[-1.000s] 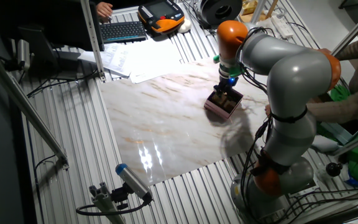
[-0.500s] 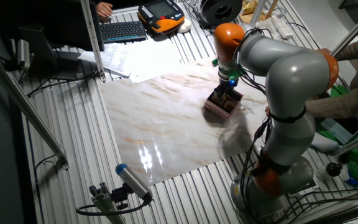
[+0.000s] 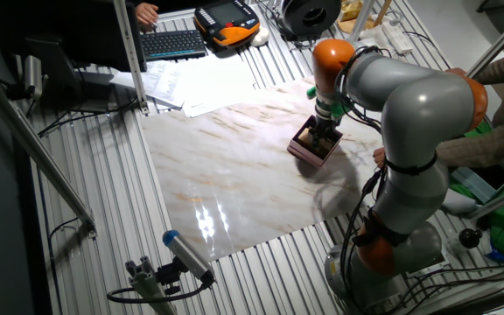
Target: Take everything out of the gift box
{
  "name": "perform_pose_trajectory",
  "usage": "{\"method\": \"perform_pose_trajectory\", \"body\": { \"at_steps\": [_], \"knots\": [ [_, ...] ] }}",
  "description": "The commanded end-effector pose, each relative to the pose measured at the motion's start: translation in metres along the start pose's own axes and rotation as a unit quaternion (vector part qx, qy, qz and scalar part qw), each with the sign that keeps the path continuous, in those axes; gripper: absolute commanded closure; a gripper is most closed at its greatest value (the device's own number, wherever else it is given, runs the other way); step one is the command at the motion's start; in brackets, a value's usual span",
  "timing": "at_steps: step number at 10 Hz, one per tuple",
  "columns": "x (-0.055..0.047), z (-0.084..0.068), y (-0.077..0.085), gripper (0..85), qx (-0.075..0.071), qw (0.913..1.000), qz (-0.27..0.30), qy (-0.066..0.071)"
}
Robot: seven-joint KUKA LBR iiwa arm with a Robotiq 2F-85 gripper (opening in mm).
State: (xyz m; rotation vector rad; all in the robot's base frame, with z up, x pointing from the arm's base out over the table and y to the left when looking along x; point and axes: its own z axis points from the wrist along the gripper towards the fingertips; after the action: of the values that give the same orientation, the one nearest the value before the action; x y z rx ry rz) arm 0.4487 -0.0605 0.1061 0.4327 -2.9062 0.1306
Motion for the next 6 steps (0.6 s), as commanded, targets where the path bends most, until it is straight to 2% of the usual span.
{"method": "perform_pose_trajectory", "body": {
  "at_steps": [1, 5, 6],
  "knots": [
    [0.003, 0.003, -0.001, 17.0, -0.001, 1.0000, -0.001, -0.001],
    [0.009, 0.014, -0.004, 17.0, -0.006, 0.9999, -0.005, -0.009],
    [0.012, 0.016, -0.004, 34.0, -0.005, 0.9999, -0.006, -0.013]
  ]
}}
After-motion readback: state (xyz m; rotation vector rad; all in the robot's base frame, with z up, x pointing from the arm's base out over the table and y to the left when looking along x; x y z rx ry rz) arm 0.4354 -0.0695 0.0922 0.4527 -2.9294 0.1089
